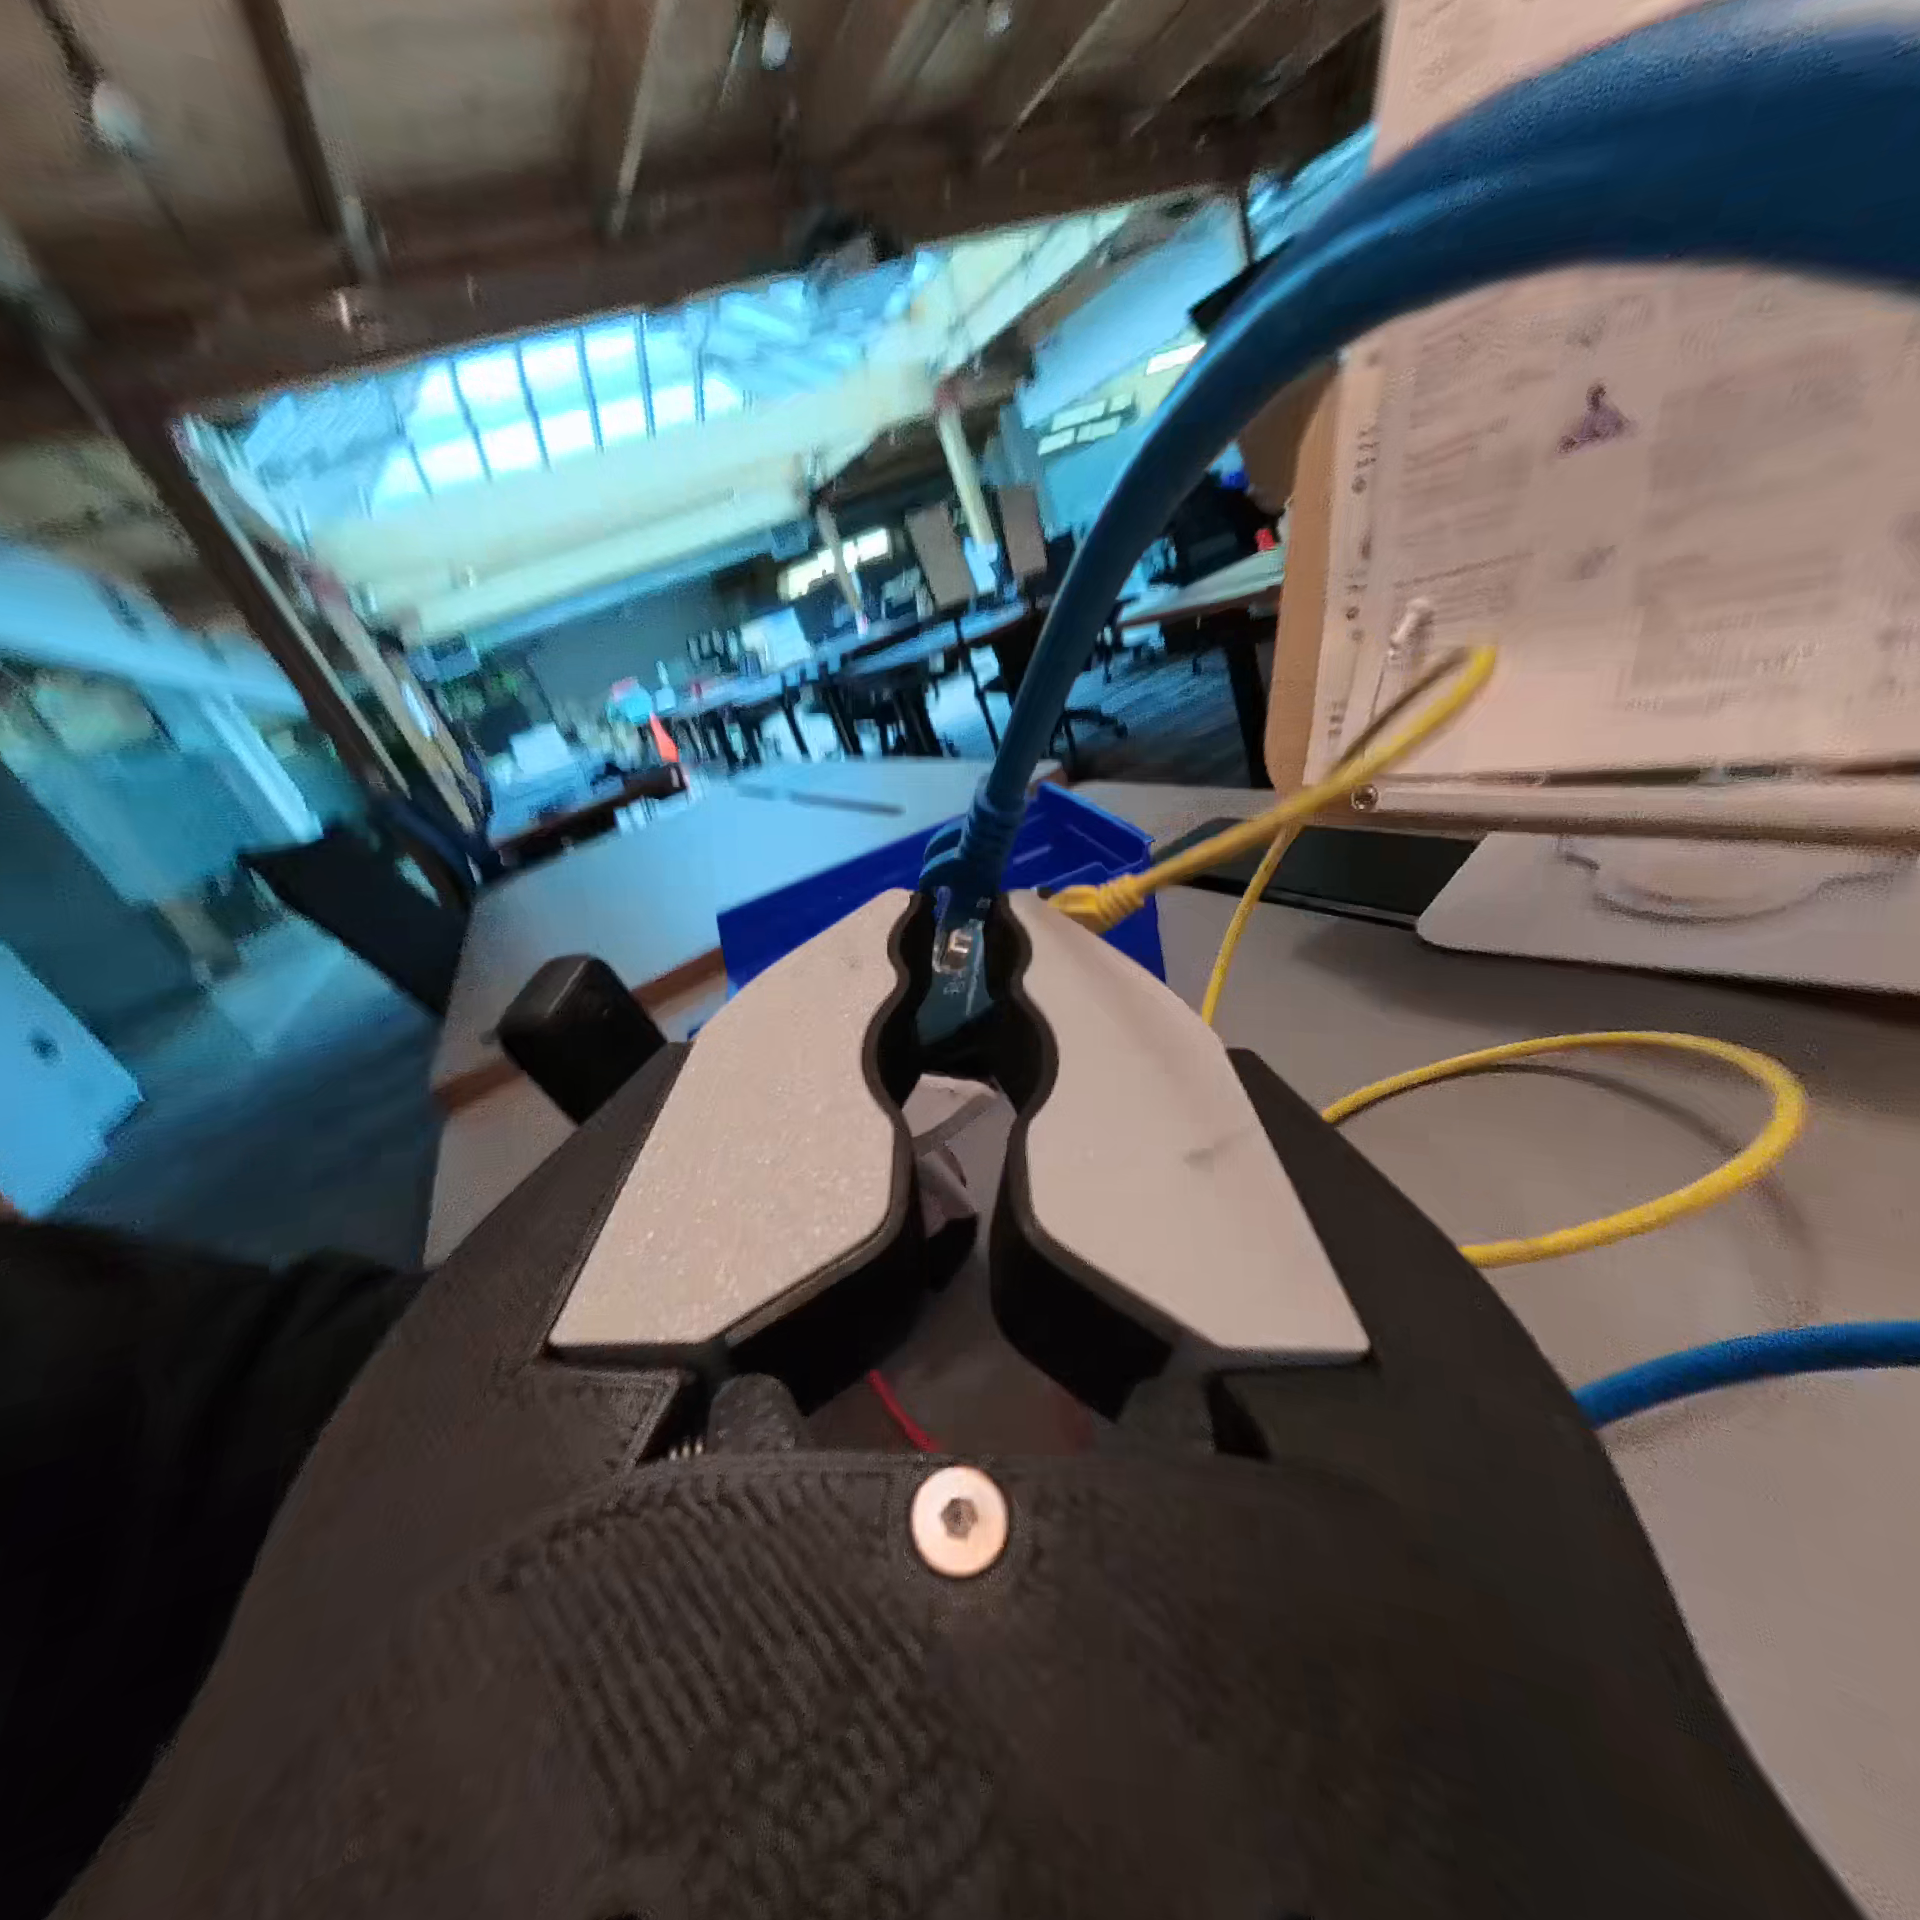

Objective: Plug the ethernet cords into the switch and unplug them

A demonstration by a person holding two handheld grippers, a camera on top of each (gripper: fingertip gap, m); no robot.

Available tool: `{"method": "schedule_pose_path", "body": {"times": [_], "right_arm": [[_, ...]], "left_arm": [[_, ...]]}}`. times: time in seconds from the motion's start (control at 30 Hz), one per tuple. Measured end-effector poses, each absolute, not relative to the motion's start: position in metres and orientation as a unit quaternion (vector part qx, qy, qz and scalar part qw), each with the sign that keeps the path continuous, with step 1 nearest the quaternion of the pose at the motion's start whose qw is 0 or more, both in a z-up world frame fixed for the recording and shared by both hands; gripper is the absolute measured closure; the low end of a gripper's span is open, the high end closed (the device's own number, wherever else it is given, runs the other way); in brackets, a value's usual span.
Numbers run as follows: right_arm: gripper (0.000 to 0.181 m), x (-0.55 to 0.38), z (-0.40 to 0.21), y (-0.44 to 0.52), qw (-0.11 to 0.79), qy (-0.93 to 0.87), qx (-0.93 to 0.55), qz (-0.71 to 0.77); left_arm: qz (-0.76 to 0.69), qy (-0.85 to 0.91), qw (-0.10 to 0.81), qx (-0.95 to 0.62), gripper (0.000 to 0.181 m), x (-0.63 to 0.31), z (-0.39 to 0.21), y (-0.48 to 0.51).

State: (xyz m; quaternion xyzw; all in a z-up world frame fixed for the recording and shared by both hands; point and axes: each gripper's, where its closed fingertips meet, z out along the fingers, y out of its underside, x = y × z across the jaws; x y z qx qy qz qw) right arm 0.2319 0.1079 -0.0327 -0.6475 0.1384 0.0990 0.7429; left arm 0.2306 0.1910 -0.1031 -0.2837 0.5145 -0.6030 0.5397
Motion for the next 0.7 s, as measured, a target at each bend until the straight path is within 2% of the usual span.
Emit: {"method": "schedule_pose_path", "body": {"times": [0.13, 0.23, 0.53, 0.7], "right_arm": [[0.170, 0.241, 0.020, 0.077, 0.695, 0.067, -0.716, 0.028], [0.170, 0.271, 0.033, 0.053, 0.626, 0.045, -0.778, -0.005], [0.170, 0.385, -0.048, -0.031, 0.331, 0.105, -0.937, -0.040], [0.170, 0.394, -0.107, -0.037, 0.268, 0.109, -0.956, 0.057]], "left_arm": [[-0.600, 0.508, 0.543, -0.295, 0.119, 0.231, -0.103, 0.197], [-0.600, 0.506, 0.541, -0.303, 0.119, 0.233, -0.104, 0.199], [-0.601, 0.518, 0.525, -0.307, 0.119, 0.236, -0.110, 0.196], [-0.601, 0.519, 0.524, -0.306, 0.119, 0.236, -0.110, 0.196]]}}
